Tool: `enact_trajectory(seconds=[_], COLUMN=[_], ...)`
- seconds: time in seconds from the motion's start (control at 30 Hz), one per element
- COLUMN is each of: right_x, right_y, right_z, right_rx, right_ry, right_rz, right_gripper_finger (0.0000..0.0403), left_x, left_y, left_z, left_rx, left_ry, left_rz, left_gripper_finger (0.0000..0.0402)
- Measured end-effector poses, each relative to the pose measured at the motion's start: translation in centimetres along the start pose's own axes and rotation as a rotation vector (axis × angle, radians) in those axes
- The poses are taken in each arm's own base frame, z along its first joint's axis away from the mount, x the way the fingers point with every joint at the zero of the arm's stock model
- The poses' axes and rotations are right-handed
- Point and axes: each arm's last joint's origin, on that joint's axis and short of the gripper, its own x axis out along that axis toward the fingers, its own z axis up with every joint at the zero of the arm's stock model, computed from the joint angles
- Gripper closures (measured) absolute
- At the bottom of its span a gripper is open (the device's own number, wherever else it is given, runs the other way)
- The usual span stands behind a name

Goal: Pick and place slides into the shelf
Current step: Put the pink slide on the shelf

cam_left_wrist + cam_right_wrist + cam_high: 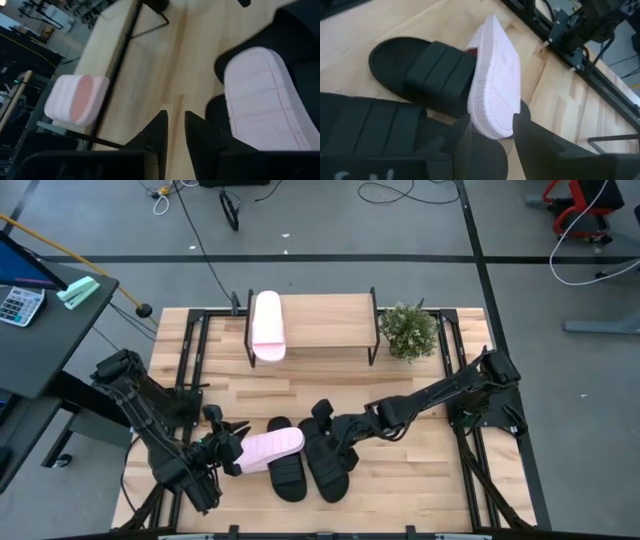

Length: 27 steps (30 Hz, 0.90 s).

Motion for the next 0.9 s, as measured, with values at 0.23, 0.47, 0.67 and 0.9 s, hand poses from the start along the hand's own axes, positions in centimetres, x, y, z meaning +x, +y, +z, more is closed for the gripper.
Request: enact_trajectory(seconds=[0.23, 0.47, 0.67, 0.9], right_x=[2.4, 2.8, 2.9, 3.5], right_y=[1.4, 1.1, 1.2, 1.2], right_z=[-0.7, -0.3, 0.0, 0.0], right_rx=[-0.012, 0.007, 0.003, -0.004], right_ry=[0.046, 0.005, 0.008, 0.025], right_rz=[-0.064, -0.122, -0.125, -0.146], right_gripper_finger=[0.0251, 0.0246, 0.0199, 0.0144], left_x=[-1.3, -3.0, -3.7, -4.0], left_y=[-0.6, -1.1, -1.1, -1.0], left_z=[-0.7, -1.5, -2.0, -2.3], left_rx=[0.029, 0.069, 0.1, 0.139], left_ry=[0.0, -0.046, -0.062, -0.067], left_rz=[-0.06, -0.109, -0.123, -0.119], left_gripper_finger=[0.0332, 0.0337, 0.0339, 0.0342])
